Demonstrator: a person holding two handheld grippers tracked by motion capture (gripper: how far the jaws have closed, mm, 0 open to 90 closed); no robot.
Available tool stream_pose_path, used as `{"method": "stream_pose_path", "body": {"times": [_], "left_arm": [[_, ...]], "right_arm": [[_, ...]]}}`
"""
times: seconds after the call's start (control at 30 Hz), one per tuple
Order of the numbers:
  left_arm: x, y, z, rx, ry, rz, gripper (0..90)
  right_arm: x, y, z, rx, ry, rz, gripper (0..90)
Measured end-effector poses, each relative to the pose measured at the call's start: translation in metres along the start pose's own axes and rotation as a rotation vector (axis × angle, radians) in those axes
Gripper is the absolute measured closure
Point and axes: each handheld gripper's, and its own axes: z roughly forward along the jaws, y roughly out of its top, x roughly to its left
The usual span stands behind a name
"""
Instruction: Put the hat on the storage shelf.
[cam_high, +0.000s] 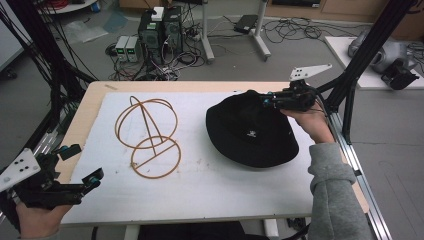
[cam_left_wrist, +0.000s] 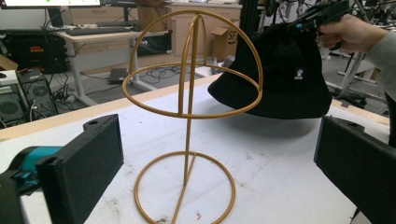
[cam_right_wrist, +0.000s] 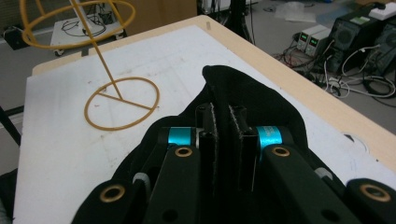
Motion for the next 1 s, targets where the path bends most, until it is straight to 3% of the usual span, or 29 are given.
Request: {"method": "stream_pose_path", "body": {"times": [0.4,0.6,1.0], "left_arm": [[0.0,0.0,0.001,0.002,-0.012,-0.003,1.7],[-0.001,0.001,0.0,-0.007,-0.02,-0.007,1.7],[-0.001,0.0,0.001,-0.009,-0.026,-0.011,1.7]], "right_arm": [[0.02,0.043,-0.019,-0.006,0.013,-0.057,84.1],[0.024,0.055,-0.029,-0.034,-0.008,-0.057,84.1],[0.032,0.086,-0.042,-0.064,0.021,-0.097,84.1]]}}
